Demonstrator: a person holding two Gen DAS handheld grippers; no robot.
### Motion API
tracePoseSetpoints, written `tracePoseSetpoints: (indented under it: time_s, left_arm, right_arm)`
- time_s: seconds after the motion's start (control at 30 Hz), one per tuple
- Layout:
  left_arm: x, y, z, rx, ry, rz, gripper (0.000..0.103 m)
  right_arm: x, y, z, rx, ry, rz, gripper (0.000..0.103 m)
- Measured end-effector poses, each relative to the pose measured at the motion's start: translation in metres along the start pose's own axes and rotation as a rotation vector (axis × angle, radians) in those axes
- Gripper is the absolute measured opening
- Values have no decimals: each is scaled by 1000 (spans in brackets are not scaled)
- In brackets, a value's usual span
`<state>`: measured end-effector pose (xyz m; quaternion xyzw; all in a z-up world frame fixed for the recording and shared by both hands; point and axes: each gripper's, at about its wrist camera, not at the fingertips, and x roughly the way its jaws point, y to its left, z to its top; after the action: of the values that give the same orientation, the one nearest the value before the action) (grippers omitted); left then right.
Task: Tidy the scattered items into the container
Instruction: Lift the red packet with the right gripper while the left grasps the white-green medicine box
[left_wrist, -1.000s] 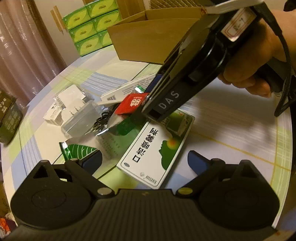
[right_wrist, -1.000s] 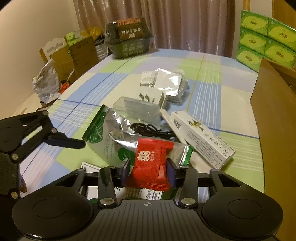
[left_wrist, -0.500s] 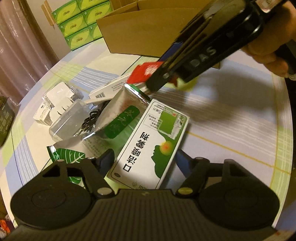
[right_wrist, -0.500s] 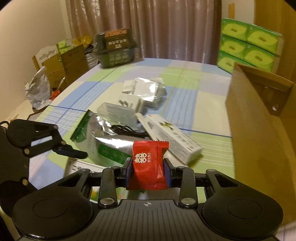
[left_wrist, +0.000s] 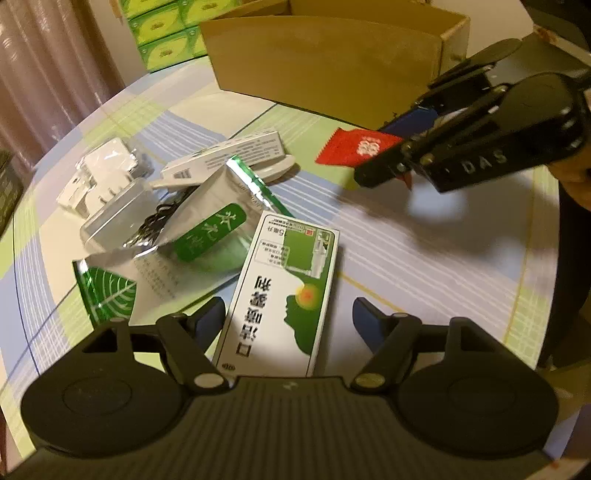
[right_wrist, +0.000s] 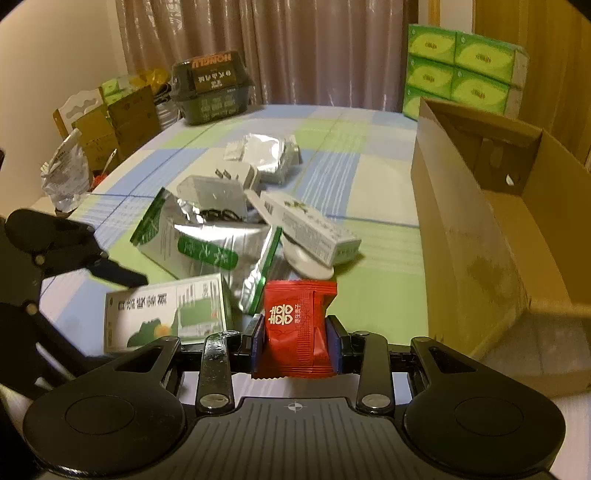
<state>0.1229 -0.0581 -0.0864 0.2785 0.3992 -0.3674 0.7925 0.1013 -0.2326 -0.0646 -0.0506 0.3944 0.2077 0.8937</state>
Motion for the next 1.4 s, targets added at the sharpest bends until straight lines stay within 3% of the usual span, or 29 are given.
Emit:
tracePoseSetpoints:
  time_s: [0.13, 0.17, 0.2, 0.37, 0.7, 1.0, 1.17, 1.4]
  left_arm:
    - [9, -3, 7, 31, 23, 10, 71]
    - [12, -3, 8, 32, 38, 17, 67]
    - [14, -2, 8, 29, 48, 25, 56]
    - [10, 0, 6, -13, 46, 36, 54]
    - [-22, -2, 13, -144, -30, 81, 51]
    - [-38, -7, 9, -195, -51, 103, 51]
    - [-40, -15, 7, -186, -41, 116, 51]
    - [-23, -20, -4, -190, 52, 95, 53]
  right_arm:
    - [-1, -3, -6, 15, 9, 4, 32]
    - [-1, -4, -8, 18, 10, 4, 32]
    - [-2, -5, -9, 20, 9, 4, 32]
    - [-5, -6, -11, 19, 2, 5, 32]
    - [-34, -1, -12, 14, -66, -1, 32]
    - [-60, -3, -15, 26, -98, -19, 32]
    - [-66, -5, -18, 34, -101, -18, 32]
    - [-63, -4, -26, 42, -86, -7, 32]
